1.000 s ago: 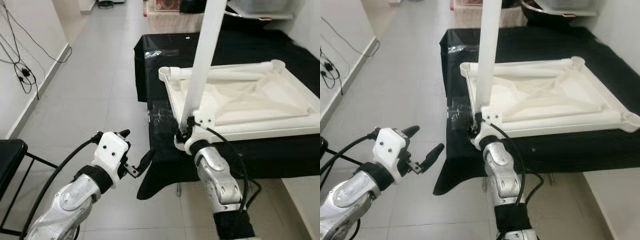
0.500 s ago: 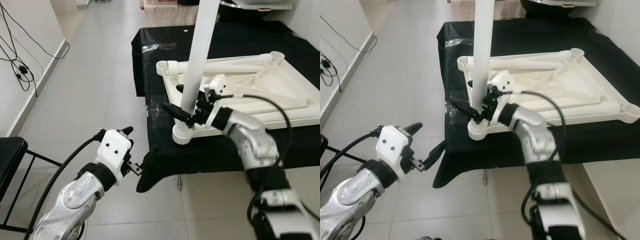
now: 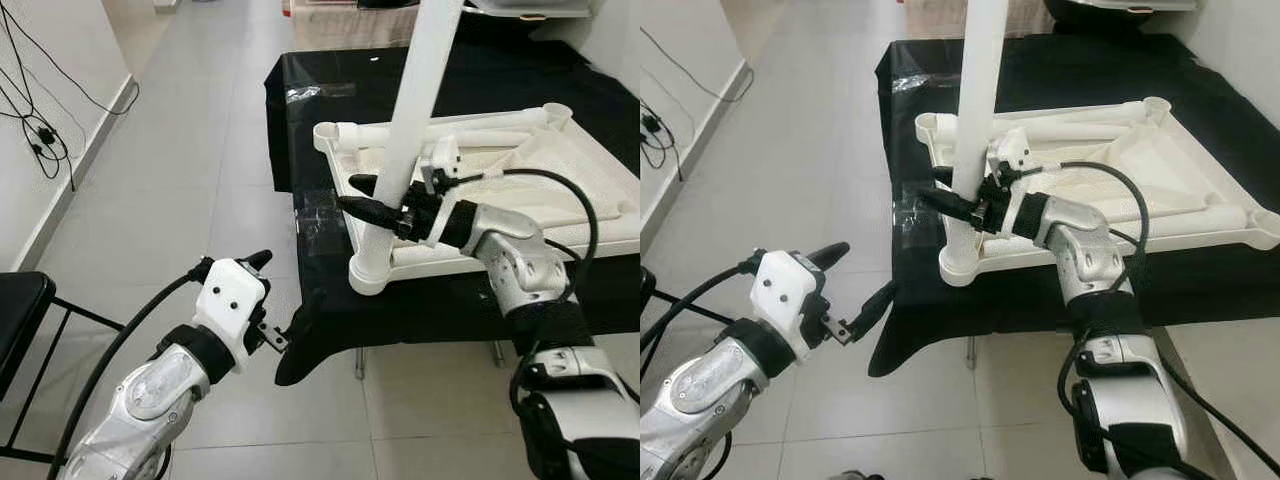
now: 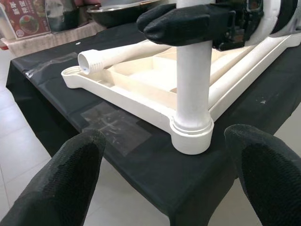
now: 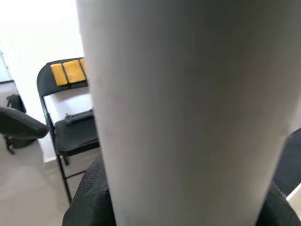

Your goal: Building children table

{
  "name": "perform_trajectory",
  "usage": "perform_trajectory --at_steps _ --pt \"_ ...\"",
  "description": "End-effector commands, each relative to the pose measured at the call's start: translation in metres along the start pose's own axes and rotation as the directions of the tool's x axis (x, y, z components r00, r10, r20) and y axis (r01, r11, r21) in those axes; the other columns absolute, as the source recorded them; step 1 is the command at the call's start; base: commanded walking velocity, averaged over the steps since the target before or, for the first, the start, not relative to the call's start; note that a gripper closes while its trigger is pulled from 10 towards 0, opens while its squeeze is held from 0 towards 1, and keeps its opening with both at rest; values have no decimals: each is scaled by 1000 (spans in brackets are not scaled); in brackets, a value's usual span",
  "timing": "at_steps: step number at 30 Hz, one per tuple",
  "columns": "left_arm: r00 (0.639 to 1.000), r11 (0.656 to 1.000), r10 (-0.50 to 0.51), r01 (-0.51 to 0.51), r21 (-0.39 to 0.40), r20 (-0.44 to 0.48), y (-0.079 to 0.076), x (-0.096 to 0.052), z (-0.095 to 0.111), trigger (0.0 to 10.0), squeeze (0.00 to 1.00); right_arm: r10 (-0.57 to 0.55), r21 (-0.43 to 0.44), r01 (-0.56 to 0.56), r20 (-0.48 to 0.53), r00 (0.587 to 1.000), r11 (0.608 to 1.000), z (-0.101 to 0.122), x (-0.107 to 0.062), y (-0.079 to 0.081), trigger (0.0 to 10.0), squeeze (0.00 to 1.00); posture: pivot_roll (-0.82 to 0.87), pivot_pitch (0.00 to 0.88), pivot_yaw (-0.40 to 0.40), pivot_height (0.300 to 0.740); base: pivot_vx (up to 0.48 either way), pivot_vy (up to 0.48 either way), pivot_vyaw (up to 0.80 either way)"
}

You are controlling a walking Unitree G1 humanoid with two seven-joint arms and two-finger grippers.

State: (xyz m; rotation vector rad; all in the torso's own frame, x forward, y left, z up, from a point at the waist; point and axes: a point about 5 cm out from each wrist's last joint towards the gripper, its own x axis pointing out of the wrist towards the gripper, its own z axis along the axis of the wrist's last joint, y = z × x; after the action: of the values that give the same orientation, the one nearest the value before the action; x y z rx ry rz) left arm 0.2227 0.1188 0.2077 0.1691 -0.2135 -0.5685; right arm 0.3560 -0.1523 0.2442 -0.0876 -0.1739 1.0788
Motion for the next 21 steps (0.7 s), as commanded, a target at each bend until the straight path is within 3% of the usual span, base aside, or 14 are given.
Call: perform_trajectory --at_steps 1,2,3,4,5,7,9,11,16,17,18,19,20,21 --pt "1000 1000 3 -3 -6 -12 0 -7 0 10000 0 -162 74 170 -102 982 983 -35 -8 3 0 0 174 183 -44 740 0 0 0" --pt "1000 1000 8 -8 -6 -19 0 -10 0 10000 0 -412 54 426 -171 895 903 -49 -15 -2 0 0 174 183 -44 740 0 0 0" --pt "1000 1000 8 -8 -6 -19 0 -10 0 10000 0 -412 54 426 -171 895 903 -49 -15 -2 0 0 174 183 -44 740 0 0 0" --pt "1000 1000 11 -12 -10 -23 0 -14 0 10000 0 -670 -16 688 -246 701 726 -65 -26 1 0 0 167 184 -42 740 0 0 0" --pt "1000 1000 13 -13 -13 -25 1 -15 1 10000 0 -803 -80 820 -279 527 566 -73 -36 4 0 0 167 184 -42 740 0 0 0" --pt "1000 1000 16 -17 -20 -25 1 -16 1 10000 0 -821 -99 838 -293 491 536 -78 -33 17 0 0 169 184 -35 740 0 0 0" --pt "999 999 6 -7 -34 -32 -2 -16 -2 10000 0 -800 -71 819 -275 533 569 -78 -6 33 0 0 157 169 -33 740 0 0 0" --pt "999 999 -10 8 -44 -34 -7 -15 -5 10000 0 -789 -48 806 -250 562 590 -73 15 35 0 0 163 173 -41 740 0 0 0" --pt "999 999 -18 16 -49 -32 -9 -13 -5 10000 0 -766 -33 782 -232 599 622 -67 27 35 0 0 157 168 -44 740 0 0 0" --pt "999 999 -19 17 -49 -30 -9 -13 -5 10000 0 -742 -19 756 -214 636 654 -62 34 35 9922 0 157 168 -44 740 0 0 0" --pt "999 999 -19 17 -47 -29 -8 -12 -5 10000 0 -705 -2 719 -198 681 695 -59 40 37 10000 0 155 172 -45 740 0 0 0" --pt "999 999 -19 17 -47 -29 -8 -12 -5 10000 0 -705 -2 719 -198 681 695 -59 40 37 10000 0 155 172 -45 740 0 0 0" --pt "1000 999 -14 13 -44 -24 -6 -12 -4 10000 0 -627 86 640 -141 766 764 -53 43 36 10000 1000 153 174 -44 740 0 0 0" --pt "1000 999 -14 13 -44 -24 -6 -12 -4 10000 0 -627 86 640 -141 766 764 -53 43 36 10000 1000 153 174 -44 740 0 0 0"
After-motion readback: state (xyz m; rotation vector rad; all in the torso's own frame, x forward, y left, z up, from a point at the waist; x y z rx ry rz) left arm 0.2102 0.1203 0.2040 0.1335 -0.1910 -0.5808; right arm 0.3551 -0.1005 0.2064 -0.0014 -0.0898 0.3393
